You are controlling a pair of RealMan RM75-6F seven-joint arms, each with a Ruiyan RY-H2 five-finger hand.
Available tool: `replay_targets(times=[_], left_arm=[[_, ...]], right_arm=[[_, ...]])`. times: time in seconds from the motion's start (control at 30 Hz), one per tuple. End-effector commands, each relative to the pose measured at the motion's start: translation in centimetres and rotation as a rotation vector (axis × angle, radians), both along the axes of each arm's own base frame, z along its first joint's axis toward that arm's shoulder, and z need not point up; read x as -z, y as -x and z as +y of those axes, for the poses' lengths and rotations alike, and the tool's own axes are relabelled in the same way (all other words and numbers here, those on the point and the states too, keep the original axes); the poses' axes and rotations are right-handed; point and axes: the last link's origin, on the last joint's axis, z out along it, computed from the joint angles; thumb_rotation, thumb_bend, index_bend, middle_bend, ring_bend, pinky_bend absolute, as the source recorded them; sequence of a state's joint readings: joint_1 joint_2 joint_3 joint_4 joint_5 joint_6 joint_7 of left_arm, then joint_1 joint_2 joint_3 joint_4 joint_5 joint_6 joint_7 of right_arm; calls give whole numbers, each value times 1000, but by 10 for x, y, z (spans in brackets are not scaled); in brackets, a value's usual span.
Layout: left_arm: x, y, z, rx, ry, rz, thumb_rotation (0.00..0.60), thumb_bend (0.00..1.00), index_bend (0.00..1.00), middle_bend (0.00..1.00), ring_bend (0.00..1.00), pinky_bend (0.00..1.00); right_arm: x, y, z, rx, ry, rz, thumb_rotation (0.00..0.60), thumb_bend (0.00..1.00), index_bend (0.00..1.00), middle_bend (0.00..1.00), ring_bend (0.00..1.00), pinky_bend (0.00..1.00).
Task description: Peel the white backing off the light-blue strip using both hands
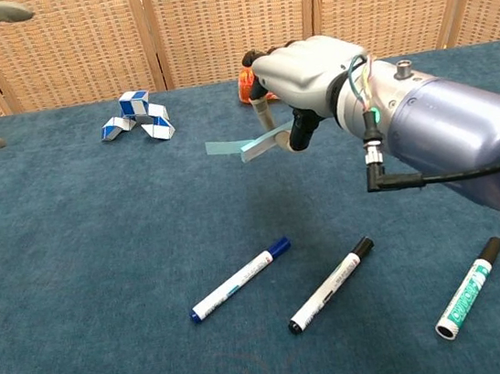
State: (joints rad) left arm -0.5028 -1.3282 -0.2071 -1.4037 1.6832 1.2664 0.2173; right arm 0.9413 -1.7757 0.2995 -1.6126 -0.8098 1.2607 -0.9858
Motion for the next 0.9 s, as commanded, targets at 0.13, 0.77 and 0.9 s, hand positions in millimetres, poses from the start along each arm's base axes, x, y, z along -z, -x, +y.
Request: replay_targets(times=[0.13,0.77,0.9], left_arm=[[33,-36,23,44,70,2,600,0,153,999,1000,919],[108,-67,22,-120,268,-238,600,13,442,1000,1000,919],[117,-68,23,-127,226,-274,600,68,453,1000,1000,919]], right_arm=[[5,-10,5,-4,-6,8,600,517,614,0,0,0],[19,-18,-7,49,-19,-3,600,517,614,0,0,0],[20,-18,-8,54,-20,-8,600,517,614,0,0,0]])
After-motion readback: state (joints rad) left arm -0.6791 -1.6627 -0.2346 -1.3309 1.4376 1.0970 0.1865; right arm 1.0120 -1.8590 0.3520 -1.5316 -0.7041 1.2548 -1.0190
